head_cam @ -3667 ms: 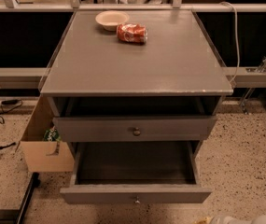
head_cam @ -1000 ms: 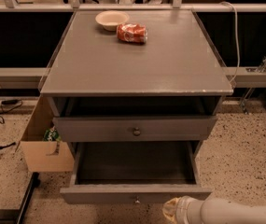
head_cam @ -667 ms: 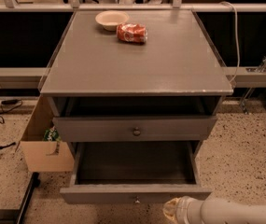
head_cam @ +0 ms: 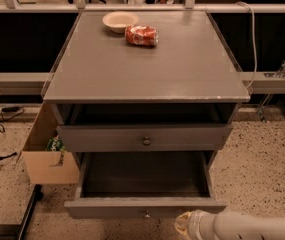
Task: Close middle drawer
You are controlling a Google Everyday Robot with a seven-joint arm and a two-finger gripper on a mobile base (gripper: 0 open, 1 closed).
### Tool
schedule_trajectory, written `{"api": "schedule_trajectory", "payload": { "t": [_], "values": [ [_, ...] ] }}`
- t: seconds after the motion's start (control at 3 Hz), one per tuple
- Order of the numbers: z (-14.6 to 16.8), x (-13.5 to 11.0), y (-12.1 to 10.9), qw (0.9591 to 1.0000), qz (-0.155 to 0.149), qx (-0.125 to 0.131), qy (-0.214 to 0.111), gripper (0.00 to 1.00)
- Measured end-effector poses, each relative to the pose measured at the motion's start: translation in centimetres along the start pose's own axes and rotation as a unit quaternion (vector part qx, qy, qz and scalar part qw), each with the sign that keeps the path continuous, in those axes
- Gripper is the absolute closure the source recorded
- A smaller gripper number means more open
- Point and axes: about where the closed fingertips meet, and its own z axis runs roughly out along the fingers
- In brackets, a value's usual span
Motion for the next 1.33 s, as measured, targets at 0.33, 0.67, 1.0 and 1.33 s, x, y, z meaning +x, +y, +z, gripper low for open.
{"api": "schedule_trajectory", "payload": {
  "t": [0.33,0.67,1.0,1.33],
  "values": [
    [1.3,0.4,-0.3,1.0,0.002,-0.004,0.001,1.0],
    [2.3,0.6,-0.6,1.0,0.004,-0.009,0.001,1.0],
    [2.3,0.6,-0.6,1.0,0.004,-0.009,0.001,0.74],
    [2.3,0.6,-0.6,1.0,0.004,-0.009,0.001,0.5]
  ]
}}
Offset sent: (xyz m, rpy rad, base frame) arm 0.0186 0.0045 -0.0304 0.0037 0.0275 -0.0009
